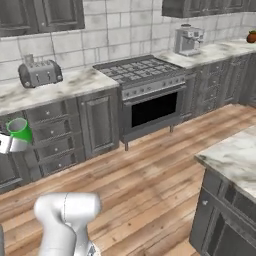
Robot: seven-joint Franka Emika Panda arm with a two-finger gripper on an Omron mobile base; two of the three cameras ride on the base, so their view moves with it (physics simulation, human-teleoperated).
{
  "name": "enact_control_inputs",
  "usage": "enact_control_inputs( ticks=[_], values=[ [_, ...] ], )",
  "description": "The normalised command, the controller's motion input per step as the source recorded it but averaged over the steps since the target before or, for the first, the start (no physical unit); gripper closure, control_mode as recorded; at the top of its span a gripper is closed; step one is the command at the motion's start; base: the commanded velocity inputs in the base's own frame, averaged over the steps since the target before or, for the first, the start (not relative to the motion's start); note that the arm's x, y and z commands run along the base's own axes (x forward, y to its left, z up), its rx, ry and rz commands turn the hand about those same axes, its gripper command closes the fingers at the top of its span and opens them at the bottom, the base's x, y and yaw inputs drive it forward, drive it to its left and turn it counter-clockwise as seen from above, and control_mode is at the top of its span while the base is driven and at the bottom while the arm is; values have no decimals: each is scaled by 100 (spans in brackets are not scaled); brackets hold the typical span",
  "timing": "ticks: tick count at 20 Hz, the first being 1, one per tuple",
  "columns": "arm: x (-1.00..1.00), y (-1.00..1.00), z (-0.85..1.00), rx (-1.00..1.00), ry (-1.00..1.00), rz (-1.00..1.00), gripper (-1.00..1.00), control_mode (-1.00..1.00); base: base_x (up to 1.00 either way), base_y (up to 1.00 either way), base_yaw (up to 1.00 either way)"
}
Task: Clear the mugs and bowl far away from the sink.
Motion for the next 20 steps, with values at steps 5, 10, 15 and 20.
enact_control_inputs(
  ticks=[5, 10, 15, 20],
  values=[
    [0, 0, 0, 0, 0, 0, 100, 100, 0, -8, -100],
    [0, 0, 0, 0, 0, 0, 100, 100, 23, -94, -73],
    [0, 0, 0, 0, 0, 0, 100, 100, 22, -100, -59],
    [0, 0, 0, 0, 0, 0, 100, 100, 25, -100, -57]
  ],
)
